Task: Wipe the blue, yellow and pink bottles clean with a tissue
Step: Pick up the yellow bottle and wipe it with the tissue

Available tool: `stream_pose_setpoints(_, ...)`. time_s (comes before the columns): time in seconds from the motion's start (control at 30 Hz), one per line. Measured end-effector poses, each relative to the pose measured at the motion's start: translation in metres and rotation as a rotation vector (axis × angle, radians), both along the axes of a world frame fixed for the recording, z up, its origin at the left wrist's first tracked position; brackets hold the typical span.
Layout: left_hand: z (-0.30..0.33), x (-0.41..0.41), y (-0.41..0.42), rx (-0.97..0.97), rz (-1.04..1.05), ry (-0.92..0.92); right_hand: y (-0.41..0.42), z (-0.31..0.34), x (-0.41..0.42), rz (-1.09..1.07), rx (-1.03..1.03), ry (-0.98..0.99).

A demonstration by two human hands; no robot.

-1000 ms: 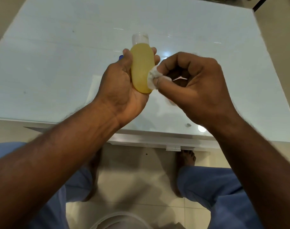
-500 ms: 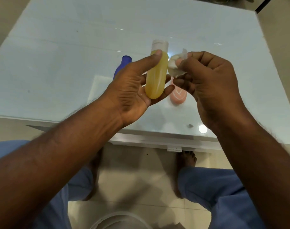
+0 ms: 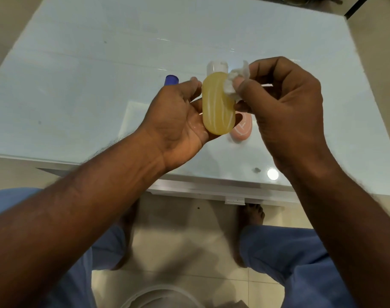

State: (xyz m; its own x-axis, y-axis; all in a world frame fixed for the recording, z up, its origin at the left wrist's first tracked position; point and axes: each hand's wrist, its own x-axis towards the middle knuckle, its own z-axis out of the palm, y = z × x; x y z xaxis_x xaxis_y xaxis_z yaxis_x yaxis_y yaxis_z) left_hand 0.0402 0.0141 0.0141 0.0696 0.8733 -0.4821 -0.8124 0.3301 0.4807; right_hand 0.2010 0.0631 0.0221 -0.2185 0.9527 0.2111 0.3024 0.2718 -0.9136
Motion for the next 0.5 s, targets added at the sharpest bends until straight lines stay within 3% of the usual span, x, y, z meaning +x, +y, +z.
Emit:
stream_pose_setpoints(0.3,0.0008,-0.0009,0.0015,0.043,0.019,-0.062,0.0001,0.0010,0.0004,0.041,0.047,0.014)
stream_pose_setpoints(0.5,0.0040,-0.0011,-0.0001,0.004,0.035,0.079,-0.0003,0.0016,-0.0012,0.030,0.117,0.024)
